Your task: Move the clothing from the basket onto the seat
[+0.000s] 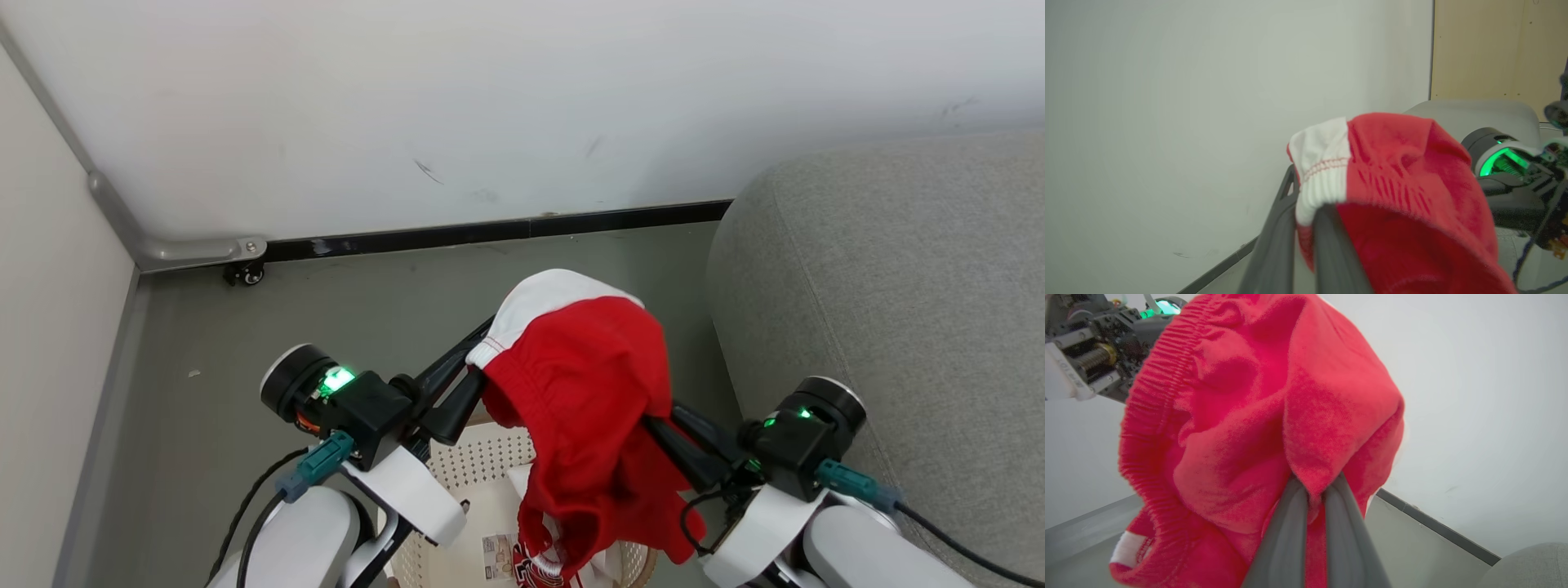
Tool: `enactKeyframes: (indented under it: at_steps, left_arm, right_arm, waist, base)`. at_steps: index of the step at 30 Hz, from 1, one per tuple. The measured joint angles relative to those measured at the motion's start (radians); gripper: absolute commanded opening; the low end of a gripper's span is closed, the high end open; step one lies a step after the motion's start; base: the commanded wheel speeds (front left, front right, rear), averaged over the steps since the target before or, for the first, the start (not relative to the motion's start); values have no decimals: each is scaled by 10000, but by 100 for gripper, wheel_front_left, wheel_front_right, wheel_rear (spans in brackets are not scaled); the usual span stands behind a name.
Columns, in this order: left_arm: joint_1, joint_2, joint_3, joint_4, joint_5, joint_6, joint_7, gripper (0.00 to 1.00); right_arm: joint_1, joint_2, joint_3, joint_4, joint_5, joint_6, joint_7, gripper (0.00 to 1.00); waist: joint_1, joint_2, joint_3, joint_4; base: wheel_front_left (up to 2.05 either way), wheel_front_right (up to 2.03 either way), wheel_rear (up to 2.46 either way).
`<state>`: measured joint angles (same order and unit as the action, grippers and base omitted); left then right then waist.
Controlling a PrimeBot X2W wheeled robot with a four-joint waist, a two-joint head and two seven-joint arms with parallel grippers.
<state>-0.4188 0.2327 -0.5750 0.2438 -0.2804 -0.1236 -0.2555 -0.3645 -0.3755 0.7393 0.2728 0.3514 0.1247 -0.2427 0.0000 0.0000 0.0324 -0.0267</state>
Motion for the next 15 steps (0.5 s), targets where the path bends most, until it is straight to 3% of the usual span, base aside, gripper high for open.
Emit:
enactKeyframes:
  at_steps: [1,2,3,15]
  left_arm:
    - [44,-8,19,59,-29,0,0,40]
    - [84,-25,29,128,-100,0,0,62]
    - [121,-61,38,174,-169,0,0,100]
    - [605,-105,295,474,-527,-2,0,100]
  right_arm:
    - [19,33,-107,-33,117,0,-36,0]
    - [33,71,-213,-58,203,0,-48,0]
    - [61,100,-326,-82,268,0,-50,0]
    - [310,-150,-1593,-82,485,0,-52,0]
  waist:
    - [-1,0,15,-28]
    - [0,0,30,-55]
    - [0,0,44,-81]
    - [0,0,14,-229]
  base:
    - [0,0,0]
    - [0,0,0]
    - [0,0,0]
    - [0,0,0]
